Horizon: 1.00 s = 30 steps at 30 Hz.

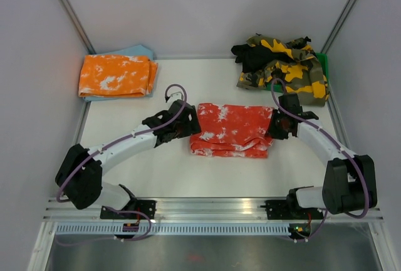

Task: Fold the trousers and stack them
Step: Fold the trousers, then neatly place the folded trousers to the corner

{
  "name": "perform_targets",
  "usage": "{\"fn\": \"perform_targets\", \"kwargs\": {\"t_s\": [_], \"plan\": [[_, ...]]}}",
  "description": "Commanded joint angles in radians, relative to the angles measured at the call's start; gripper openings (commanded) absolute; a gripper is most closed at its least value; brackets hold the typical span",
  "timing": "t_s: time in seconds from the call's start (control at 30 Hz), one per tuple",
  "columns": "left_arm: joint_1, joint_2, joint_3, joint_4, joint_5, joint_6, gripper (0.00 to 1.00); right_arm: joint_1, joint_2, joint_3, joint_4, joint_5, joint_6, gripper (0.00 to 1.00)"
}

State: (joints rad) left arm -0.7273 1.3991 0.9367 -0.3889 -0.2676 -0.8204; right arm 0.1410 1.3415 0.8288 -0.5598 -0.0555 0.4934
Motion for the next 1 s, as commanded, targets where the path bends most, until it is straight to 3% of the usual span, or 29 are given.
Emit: {"fn": "perform_targets", "kwargs": {"t_s": [0.0, 0.13, 0.2, 0.27, 0.37, 0.4, 0.43, 0.5, 0.6, 0.97], "plan": [[0.003, 0.043, 0.077, 0.047, 0.037, 0.052, 0.84, -0.003, 0.007, 0.035, -0.072, 0.006, -0.033, 0.37], [0.003, 0.069, 0.138, 0.045, 0.044, 0.084, 0.79, -0.001, -0.066, 0.162, -0.181, 0.048, -0.079, 0.57], [0.003, 0.074, 0.165, 0.064, 0.051, 0.102, 0.73, -0.001, -0.1, 0.225, -0.193, 0.013, -0.096, 0.58], [0.005, 0.083, 0.18, 0.077, 0.068, 0.11, 0.59, 0.005, -0.139, 0.236, -0.169, -0.018, -0.092, 0.54], [0.003, 0.126, 0.201, 0.122, 0.132, 0.095, 0.34, 0.026, -0.139, 0.188, -0.059, -0.09, -0.062, 0.41], [0.003, 0.158, 0.205, 0.142, 0.169, 0.089, 0.27, 0.032, -0.13, 0.146, -0.036, -0.118, -0.044, 0.29], [0.0, 0.173, 0.205, 0.153, 0.183, 0.08, 0.14, 0.035, -0.107, 0.121, -0.011, -0.125, -0.033, 0.22], [-0.001, 0.208, 0.2, 0.173, 0.221, 0.044, 0.03, 0.038, -0.082, 0.057, 0.027, -0.148, -0.018, 0.07], [-0.014, 0.258, 0.182, 0.194, 0.232, 0.014, 0.02, 0.051, -0.059, -0.018, 0.037, -0.155, -0.018, 0.01], [-0.018, 0.325, 0.082, 0.177, 0.159, -0.04, 0.02, 0.055, -0.139, -0.241, 0.021, -0.141, 0.039, 0.0]]}}
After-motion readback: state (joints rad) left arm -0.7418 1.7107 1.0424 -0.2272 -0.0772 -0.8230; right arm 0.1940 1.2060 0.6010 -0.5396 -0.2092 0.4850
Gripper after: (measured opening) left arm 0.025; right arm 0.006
